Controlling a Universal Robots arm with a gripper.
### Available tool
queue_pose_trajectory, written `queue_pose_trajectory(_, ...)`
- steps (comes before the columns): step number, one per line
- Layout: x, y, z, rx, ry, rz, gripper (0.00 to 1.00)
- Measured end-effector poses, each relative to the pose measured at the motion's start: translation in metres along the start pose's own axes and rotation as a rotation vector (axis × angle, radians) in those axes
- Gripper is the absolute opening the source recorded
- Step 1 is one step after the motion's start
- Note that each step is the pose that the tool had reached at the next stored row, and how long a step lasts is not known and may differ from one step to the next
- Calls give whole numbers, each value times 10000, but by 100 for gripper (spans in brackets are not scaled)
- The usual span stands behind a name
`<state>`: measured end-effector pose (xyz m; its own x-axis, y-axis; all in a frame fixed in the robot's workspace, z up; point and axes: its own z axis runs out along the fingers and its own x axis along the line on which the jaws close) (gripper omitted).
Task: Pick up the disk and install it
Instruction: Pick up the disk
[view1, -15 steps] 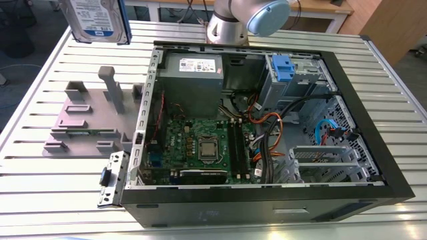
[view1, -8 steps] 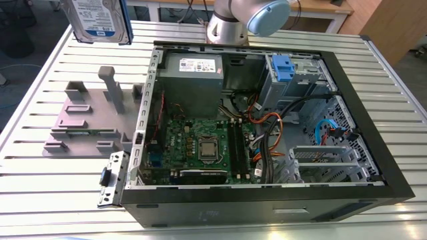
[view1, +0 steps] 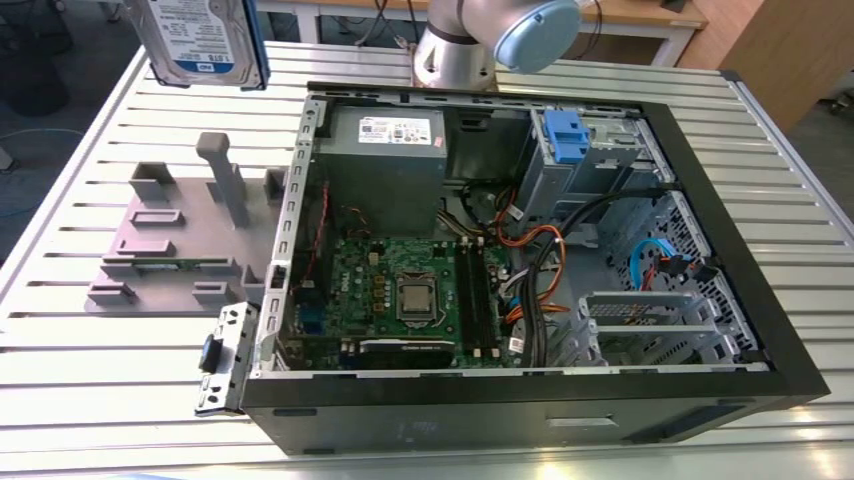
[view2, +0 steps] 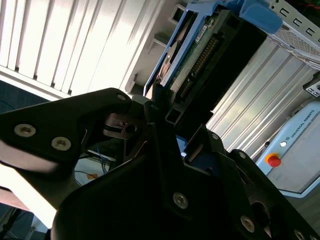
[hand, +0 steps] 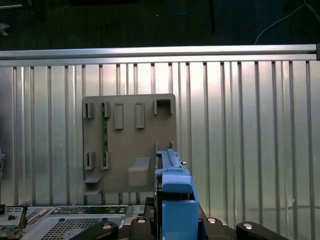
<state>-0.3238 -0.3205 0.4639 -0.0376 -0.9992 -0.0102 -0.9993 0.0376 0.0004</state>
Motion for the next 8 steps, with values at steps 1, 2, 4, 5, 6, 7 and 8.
queue_pose_trajectory(1,0,-4,0,0,1,0,36)
queue_pose_trajectory(2,0,-9,0,0,3,0,36)
queue_pose_trajectory(4,-1,-18,0,1,5,0,36)
queue_pose_trajectory(5,-1,-23,0,0,6,0,36)
queue_pose_trajectory(6,-1,-28,0,0,7,0,36)
queue_pose_trajectory(7,-1,-33,0,1,8,0,36)
queue_pose_trajectory(8,-1,-39,0,0,9,-1,36)
